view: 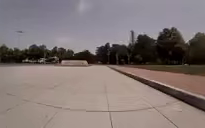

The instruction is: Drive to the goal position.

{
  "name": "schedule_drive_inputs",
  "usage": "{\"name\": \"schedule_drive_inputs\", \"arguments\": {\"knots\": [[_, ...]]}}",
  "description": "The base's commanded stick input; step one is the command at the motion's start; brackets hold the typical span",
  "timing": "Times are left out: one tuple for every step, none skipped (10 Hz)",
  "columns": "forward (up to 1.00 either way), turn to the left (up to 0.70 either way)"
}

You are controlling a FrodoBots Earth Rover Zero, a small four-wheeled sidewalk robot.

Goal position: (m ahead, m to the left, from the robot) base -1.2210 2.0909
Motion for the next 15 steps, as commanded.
{"name": "schedule_drive_inputs", "arguments": {"knots": [[1.00,0.40],[1.00,0.40],[1.00,0.40],[1.00,0.40],[1.00,0.40],[1.00,0.40],[1.00,0.40],[1.00,0.40],[1.00,0.40],[1.00,0.40],[1.00,0.40],[1.00,0.40],[1.00,0.40],[1.00,0.40],[1.00,0.40]]}}
